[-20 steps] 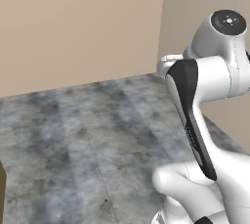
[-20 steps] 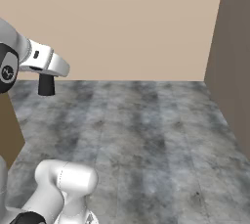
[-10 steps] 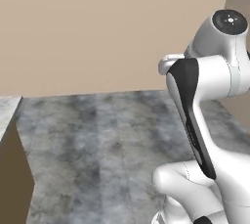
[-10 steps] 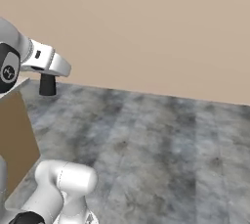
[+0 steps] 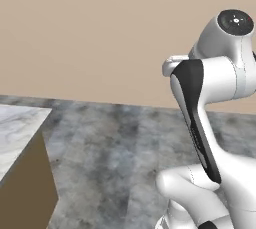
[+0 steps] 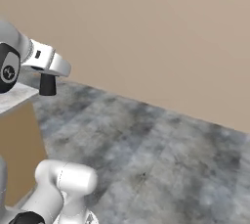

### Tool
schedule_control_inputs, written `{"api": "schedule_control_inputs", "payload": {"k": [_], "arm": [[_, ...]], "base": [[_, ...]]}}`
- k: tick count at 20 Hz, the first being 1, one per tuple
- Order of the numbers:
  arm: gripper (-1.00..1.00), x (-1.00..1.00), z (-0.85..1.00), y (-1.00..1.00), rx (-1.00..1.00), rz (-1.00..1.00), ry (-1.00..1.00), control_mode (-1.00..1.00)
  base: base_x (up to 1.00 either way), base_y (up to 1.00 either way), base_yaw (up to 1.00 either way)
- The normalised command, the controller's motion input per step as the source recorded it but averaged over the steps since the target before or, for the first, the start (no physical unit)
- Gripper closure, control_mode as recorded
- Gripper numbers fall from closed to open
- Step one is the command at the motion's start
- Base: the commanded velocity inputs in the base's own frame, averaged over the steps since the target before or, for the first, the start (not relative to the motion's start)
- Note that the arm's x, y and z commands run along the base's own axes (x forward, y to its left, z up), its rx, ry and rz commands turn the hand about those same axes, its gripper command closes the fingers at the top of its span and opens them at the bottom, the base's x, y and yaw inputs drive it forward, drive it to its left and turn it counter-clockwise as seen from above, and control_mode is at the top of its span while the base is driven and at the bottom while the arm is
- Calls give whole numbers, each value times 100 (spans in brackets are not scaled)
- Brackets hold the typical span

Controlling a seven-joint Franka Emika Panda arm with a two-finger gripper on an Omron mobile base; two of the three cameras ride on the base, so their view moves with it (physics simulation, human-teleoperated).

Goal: Move the mayonnaise and shaker from the cabinet to the dining counter.

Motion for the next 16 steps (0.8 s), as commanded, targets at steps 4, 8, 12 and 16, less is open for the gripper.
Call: {"api": "schedule_control_inputs", "payload": {"k": [4,8,12,16], "arm": [[100,0,0,0,0,0,0,100],[100,0,0,0,0,0,0,100],[100,0,0,0,0,0,0,100],[100,0,0,0,0,0,0,100]], "base": [[100,-57,47],[100,-59,46],[100,-65,45],[100,-68,45]]}}
